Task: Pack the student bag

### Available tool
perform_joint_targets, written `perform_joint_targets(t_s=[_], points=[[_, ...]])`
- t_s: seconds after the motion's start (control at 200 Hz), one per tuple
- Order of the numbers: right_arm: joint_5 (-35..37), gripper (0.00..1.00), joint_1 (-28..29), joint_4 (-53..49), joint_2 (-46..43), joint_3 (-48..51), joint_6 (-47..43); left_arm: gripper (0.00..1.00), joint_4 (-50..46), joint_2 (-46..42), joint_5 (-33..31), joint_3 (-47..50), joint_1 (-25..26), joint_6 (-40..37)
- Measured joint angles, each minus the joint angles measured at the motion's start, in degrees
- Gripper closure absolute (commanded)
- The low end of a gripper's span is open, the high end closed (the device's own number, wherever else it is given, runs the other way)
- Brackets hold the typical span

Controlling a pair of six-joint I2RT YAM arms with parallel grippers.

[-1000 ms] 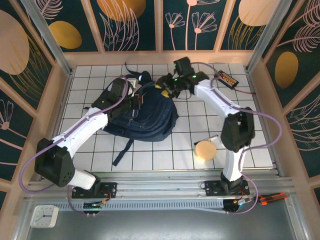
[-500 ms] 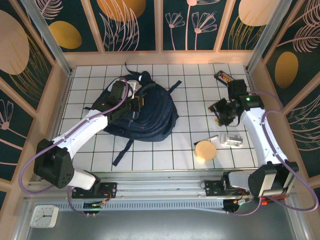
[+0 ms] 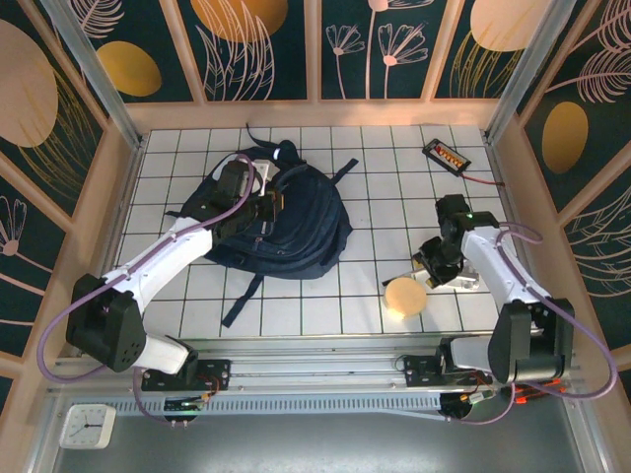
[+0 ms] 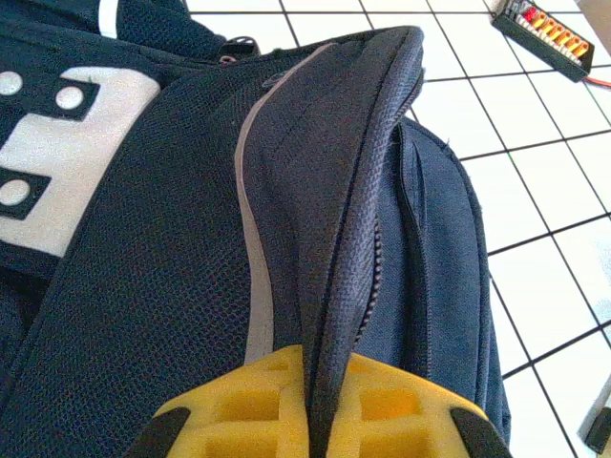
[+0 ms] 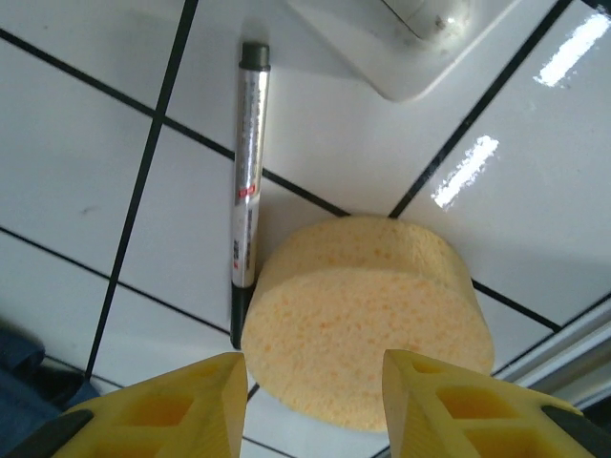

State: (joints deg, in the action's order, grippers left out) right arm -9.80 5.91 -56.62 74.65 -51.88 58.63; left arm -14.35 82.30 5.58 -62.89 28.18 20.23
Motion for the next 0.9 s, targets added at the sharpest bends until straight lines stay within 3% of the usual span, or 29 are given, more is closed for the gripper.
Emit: perform_joint_targets(t_s=[0.395, 0.901], points=[[2.1, 0.63, 0.0, 7.0, 8.8, 0.2, -0.1, 1.00, 0.0, -0.7, -0.1, 0.5, 0.0, -0.7], [2.6, 0.64, 0.0, 11.5, 12.1, 2.9, -0.2, 1.00, 0.0, -0.8, -0.3, 0.5, 0.0, -1.3]])
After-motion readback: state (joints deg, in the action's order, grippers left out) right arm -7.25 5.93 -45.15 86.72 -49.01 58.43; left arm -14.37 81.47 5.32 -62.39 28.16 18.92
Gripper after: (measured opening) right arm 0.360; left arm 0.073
